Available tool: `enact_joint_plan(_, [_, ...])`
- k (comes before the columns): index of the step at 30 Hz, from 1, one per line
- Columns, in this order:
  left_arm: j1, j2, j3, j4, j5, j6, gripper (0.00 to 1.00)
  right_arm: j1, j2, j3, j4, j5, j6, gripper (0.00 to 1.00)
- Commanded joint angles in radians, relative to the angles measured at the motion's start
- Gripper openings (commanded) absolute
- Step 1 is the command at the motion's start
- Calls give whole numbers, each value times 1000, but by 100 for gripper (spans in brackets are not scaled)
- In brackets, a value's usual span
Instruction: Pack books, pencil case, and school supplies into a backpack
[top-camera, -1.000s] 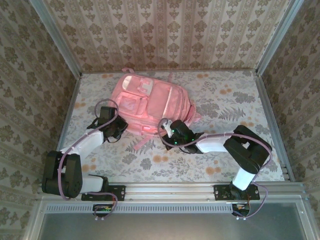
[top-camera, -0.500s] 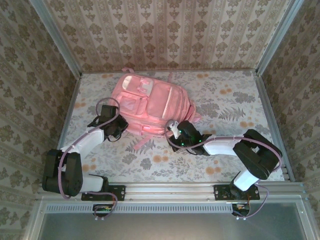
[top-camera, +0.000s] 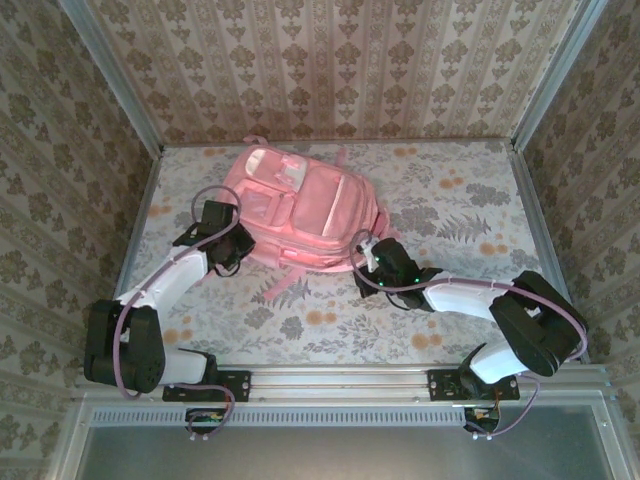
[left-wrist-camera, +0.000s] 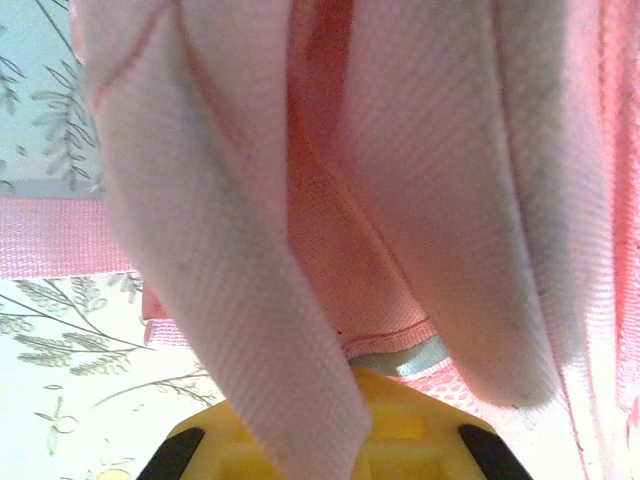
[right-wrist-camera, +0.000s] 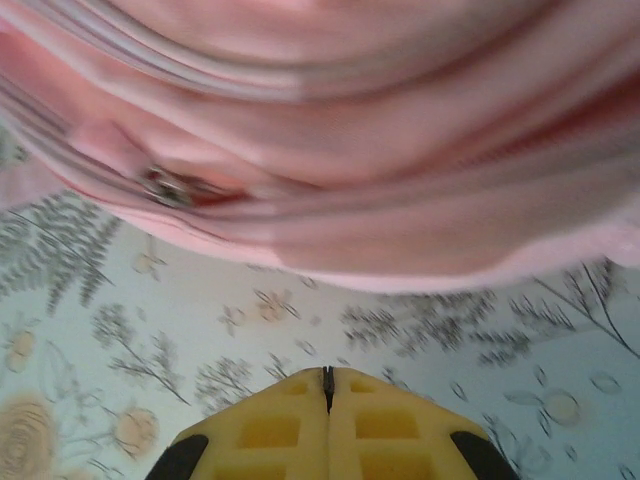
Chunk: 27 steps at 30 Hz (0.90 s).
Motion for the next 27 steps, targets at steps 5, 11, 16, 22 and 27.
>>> enact_joint_plan(5, [7,6,52,-1,-95,54,0,1,-15,-23,-50,-92,-5,0])
enact_joint_plan(11, [-17,42,50,29,-47,70,0,36,-5,44,-7,-183,27,21])
enact_joint_plan(16, [-18,26,36,42,-55,79,0,37,41,242,-188,-127,48,28])
enact_joint_plan(22, [-7,40,8,74,-23,56,0,37,213,427,-308,-124,20,20])
enact_joint_plan(27, [-1,55,-19,91,-13,34,0,63,288,507,-321,-211,31,20])
